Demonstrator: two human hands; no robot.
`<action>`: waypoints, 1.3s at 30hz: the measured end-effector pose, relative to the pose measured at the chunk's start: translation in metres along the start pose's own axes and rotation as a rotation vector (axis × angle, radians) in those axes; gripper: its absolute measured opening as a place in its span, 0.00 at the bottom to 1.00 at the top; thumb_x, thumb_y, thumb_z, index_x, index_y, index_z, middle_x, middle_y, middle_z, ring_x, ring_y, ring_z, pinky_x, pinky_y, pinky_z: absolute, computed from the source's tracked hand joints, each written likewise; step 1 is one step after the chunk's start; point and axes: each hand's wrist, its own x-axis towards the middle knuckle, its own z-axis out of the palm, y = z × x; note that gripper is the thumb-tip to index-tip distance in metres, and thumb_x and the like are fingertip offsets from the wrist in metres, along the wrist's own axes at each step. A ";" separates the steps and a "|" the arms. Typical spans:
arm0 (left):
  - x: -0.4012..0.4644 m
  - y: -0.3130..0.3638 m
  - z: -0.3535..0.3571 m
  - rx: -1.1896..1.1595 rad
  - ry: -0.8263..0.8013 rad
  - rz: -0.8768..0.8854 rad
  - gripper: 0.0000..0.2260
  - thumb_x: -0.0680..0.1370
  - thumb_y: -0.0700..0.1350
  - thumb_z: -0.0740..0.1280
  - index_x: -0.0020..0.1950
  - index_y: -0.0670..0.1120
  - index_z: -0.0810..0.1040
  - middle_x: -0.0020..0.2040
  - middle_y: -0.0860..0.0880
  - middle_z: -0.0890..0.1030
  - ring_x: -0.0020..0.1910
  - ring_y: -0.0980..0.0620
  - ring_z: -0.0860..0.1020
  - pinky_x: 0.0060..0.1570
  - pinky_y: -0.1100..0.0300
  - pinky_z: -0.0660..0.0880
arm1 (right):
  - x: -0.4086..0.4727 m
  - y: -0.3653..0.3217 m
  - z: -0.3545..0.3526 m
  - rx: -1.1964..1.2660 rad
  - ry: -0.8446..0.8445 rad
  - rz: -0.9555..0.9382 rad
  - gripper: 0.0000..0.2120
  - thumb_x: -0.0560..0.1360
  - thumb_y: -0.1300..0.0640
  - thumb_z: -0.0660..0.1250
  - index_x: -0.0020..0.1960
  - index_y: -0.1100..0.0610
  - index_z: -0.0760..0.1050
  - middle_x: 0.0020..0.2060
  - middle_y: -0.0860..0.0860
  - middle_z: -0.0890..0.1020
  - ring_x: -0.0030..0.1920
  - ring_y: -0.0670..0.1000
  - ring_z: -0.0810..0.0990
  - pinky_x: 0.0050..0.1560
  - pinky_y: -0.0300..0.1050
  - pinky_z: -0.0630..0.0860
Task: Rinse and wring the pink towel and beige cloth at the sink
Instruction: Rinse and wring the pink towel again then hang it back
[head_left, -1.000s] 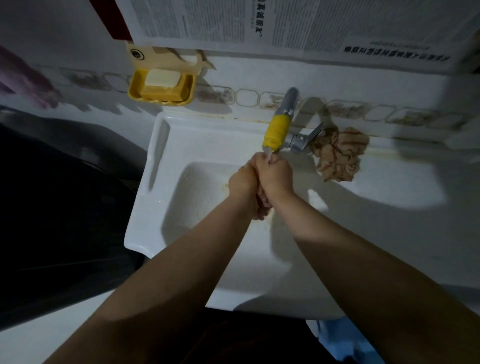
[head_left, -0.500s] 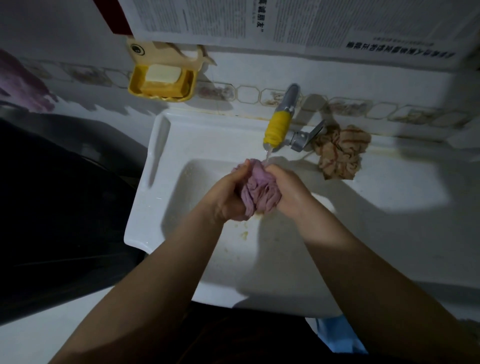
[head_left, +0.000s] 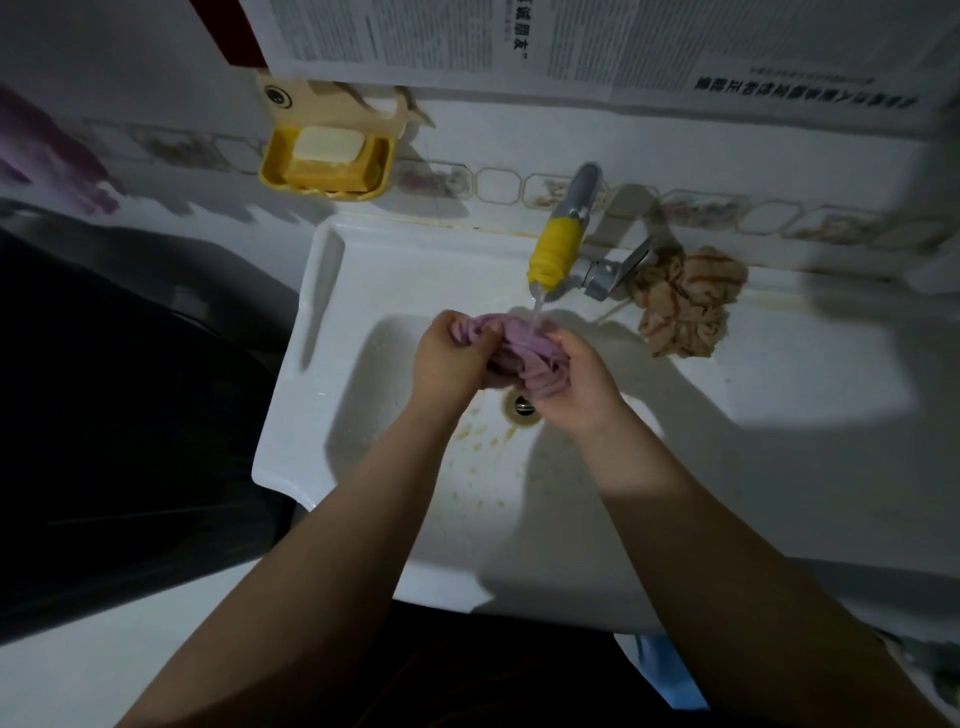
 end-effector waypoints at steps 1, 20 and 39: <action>0.000 -0.003 -0.001 0.009 0.014 0.016 0.09 0.78 0.43 0.66 0.57 0.44 0.70 0.39 0.46 0.79 0.27 0.53 0.80 0.25 0.57 0.78 | -0.001 -0.003 0.004 0.008 0.046 -0.086 0.11 0.80 0.58 0.55 0.60 0.56 0.70 0.35 0.56 0.80 0.24 0.48 0.76 0.18 0.34 0.69; -0.002 -0.008 0.044 -0.297 -0.185 -0.517 0.23 0.82 0.56 0.50 0.32 0.44 0.68 0.19 0.48 0.63 0.15 0.53 0.61 0.20 0.70 0.57 | 0.016 0.015 0.038 -0.765 0.244 -0.819 0.11 0.75 0.55 0.68 0.35 0.53 0.71 0.24 0.43 0.75 0.27 0.39 0.74 0.33 0.28 0.70; 0.027 -0.009 -0.020 -0.440 -0.406 -0.416 0.17 0.80 0.56 0.60 0.49 0.45 0.81 0.39 0.45 0.83 0.32 0.50 0.79 0.27 0.64 0.74 | 0.013 -0.026 0.008 -0.803 0.215 -0.267 0.09 0.77 0.50 0.65 0.54 0.54 0.74 0.29 0.50 0.78 0.24 0.46 0.74 0.30 0.45 0.76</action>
